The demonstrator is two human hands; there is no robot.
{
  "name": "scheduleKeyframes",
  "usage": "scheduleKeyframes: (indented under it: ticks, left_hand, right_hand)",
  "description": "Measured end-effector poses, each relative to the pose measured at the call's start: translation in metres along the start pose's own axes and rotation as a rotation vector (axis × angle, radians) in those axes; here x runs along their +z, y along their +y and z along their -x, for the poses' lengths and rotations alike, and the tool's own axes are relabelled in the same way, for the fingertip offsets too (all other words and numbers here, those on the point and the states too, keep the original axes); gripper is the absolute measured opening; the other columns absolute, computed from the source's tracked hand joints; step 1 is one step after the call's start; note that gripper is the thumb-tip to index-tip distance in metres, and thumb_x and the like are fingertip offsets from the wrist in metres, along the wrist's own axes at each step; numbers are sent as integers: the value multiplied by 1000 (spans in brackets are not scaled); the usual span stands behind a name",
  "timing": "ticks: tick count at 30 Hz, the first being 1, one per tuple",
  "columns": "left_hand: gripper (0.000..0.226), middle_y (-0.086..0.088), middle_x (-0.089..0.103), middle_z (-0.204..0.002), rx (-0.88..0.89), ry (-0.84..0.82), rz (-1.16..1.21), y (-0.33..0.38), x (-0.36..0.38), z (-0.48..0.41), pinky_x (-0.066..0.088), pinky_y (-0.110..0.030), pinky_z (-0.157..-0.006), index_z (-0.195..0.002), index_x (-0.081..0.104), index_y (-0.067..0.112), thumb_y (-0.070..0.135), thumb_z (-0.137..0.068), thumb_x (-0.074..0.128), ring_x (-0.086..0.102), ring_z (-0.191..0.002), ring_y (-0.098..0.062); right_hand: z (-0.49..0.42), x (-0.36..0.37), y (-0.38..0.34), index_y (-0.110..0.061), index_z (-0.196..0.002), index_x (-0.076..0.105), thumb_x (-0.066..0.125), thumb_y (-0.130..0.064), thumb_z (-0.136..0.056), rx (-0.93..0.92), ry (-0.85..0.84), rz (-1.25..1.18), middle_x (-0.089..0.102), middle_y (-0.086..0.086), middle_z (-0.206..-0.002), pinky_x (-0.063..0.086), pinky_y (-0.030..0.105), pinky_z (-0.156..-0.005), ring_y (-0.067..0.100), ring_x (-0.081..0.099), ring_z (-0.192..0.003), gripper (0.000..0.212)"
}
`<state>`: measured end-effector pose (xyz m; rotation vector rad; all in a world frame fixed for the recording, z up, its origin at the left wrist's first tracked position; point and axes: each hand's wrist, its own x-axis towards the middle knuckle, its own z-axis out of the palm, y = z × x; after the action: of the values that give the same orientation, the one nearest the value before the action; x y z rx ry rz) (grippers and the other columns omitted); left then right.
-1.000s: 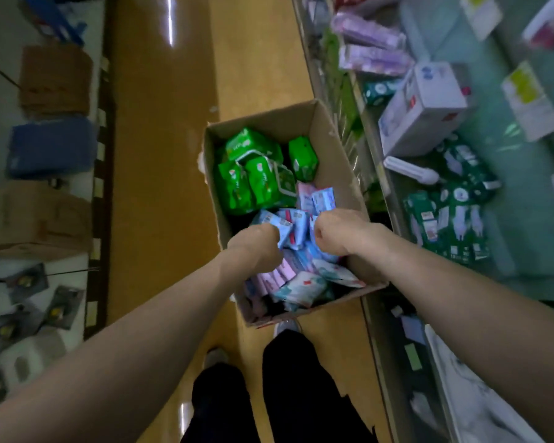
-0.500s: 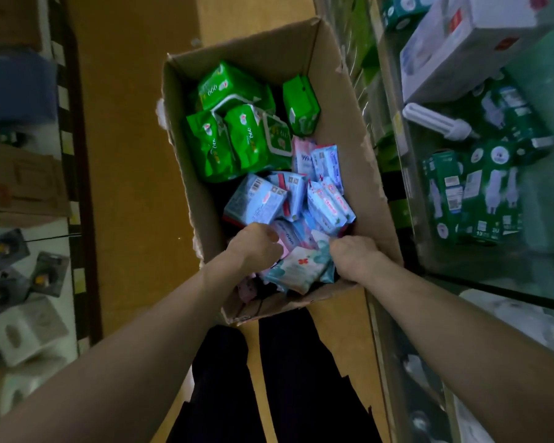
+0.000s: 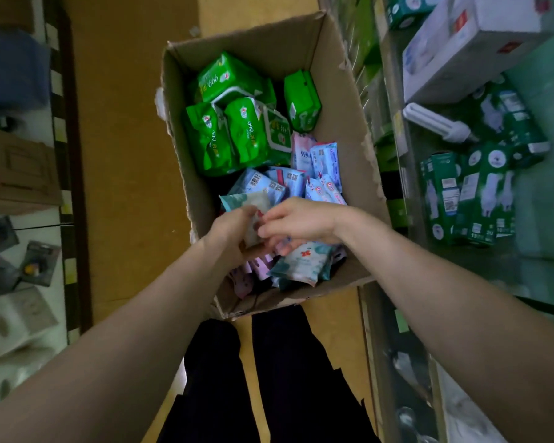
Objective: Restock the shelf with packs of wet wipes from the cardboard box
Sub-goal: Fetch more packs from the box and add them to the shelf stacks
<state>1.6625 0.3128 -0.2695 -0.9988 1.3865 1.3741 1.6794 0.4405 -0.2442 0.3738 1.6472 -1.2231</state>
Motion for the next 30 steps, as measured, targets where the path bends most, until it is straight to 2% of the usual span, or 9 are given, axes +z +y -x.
scheduleKeyframes:
  ticks: [3, 5, 9, 13, 15, 19, 23, 27, 30]
  left_hand:
    - [20, -15, 61, -114, 59, 151, -107, -3, -8, -4, 59, -41, -55, -113, 52, 17, 23, -94, 55, 66, -94, -33]
    - [19, -15, 59, -115, 74, 154, -147, -7, -9, -5, 59, -46, -70, -112, 52, 18, 21, -94, 57, 64, -96, -33]
    - [22, -16, 59, -111, 76, 135, -196, -15, -10, -5, 57, -41, -70, -116, 53, 17, 17, -94, 56, 61, -85, -29]
    - [19, -17, 58, -113, 102, 147, -233, -17, -8, -4, 57, -44, -74, -112, 52, 16, 10, -94, 55, 61, -94, -32]
    - [15, -16, 58, -108, 113, 148, -241, -17, -7, -1, 57, -45, -74, -107, 52, 16, 8, -94, 54, 59, -93, -32]
    - [17, -13, 58, -107, 140, 168, -277, -11, -5, 8, 56, -50, -81, -106, 52, 19, 7, -94, 54, 61, -98, -33]
    - [18, -13, 59, -110, 183, 186, -266, 1, -6, 26, 56, -50, -81, -107, 53, 20, 7, -94, 54, 62, -101, -34]
    - [18, -10, 57, -92, 245, 162, -240, 19, -11, 50, 55, -50, -83, -105, 51, 14, 0, -95, 48, 59, -86, -31]
    - [18, -9, 56, -88, 300, 176, -224, 35, -18, 74, 57, -49, -78, -104, 50, 14, -1, -95, 46, 61, -88, -33]
  right_hand:
    - [-3, -3, 29, -6, -96, 59, 47, -29, -97, 204, 182, 487, 62, 15, -100, 50, 31, -68, 29, 63, -91, 26]
    - [-4, 1, 51, -6, -116, 57, 44, -51, -95, 403, 215, 692, 60, 14, -118, 45, 30, -77, 31, 60, -107, 51]
    - [-19, 13, 74, -14, -129, 50, 52, -69, -82, 521, 225, 621, 53, 8, -130, 44, 32, -90, 27, 52, -118, 73]
    - [-31, 11, 81, -10, -117, 52, 71, -47, -77, 535, 254, 360, 56, 10, -110, 50, 32, -85, 26, 58, -101, 58]
    - [-30, 12, 81, -8, -109, 52, 72, -29, -81, 505, 275, 157, 55, 11, -96, 50, 33, -75, 25, 57, -83, 40]
    - [-18, -3, 68, -2, -115, 49, 65, -3, -84, 367, 342, -117, 52, 14, -111, 56, 38, -75, 27, 57, -96, 35]
    - [6, -26, 42, -13, -129, 48, 59, 4, -84, 198, 390, -129, 53, 10, -119, 57, 38, -74, 27, 58, -106, 50]
    - [33, -43, 7, -17, -97, 62, 65, -4, -85, -23, 472, -125, 62, 3, -94, 52, 26, -64, 17, 60, -87, 18]
    - [48, -49, -25, -15, -94, 66, 62, -7, -87, -181, 565, -77, 65, 4, -87, 50, 22, -63, 15, 61, -80, 12]
